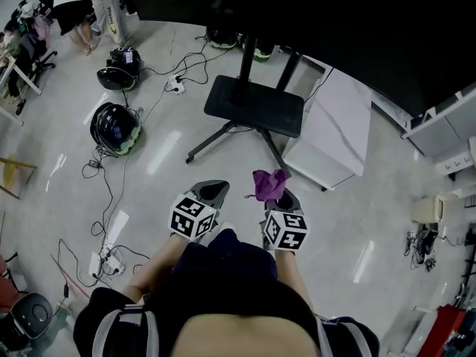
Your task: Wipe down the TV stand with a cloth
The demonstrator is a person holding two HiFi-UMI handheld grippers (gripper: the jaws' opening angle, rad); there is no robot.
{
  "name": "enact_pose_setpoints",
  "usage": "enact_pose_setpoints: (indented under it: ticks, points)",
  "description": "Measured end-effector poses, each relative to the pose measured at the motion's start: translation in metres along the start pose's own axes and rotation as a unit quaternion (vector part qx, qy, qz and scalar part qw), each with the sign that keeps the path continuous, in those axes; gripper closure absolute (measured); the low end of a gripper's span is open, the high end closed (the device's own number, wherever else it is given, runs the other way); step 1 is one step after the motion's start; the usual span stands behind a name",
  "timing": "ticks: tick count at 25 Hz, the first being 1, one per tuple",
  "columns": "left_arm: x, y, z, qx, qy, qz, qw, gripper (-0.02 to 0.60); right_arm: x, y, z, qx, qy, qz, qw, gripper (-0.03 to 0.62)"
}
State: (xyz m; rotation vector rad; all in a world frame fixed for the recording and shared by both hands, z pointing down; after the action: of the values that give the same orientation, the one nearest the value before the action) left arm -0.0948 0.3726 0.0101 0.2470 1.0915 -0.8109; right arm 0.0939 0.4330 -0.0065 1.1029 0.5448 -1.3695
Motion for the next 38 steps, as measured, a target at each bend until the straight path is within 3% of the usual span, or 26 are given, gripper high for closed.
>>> enact_pose_setpoints:
  ticks: [11,24,38]
  points:
    - [0.015,0.002,0.037,0.021,0.020,-0.013,0.9995,0.575,0.015,0.033,0.026,0.017,0.000,-0.016,1.000,0.519]
    - [0.024,-0.007,0.056,0.016,-0.001,-0.008,0.9998,0.575,0.011,0.040,0.044,0.020,-0.014,0.015,1.000,0.519]
    - [0.073,-0.077,0.113,0.012,0.002,-0.019,0.9997,0.575,0.073,0.047,0.131,0.019,-0.019,-0.012,1.000,0.519]
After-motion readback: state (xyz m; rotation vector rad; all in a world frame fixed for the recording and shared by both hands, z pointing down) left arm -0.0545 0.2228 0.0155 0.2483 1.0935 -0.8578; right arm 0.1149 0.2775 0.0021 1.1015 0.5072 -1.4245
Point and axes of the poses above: the fingertips, and each gripper's own axes: z forward along the fingers, y to its right, x out of its top, the point moved 7 cm from there along -z, backward along the fingers, and after that the axes turned 13 degrees about x, right-handed, at the moved point
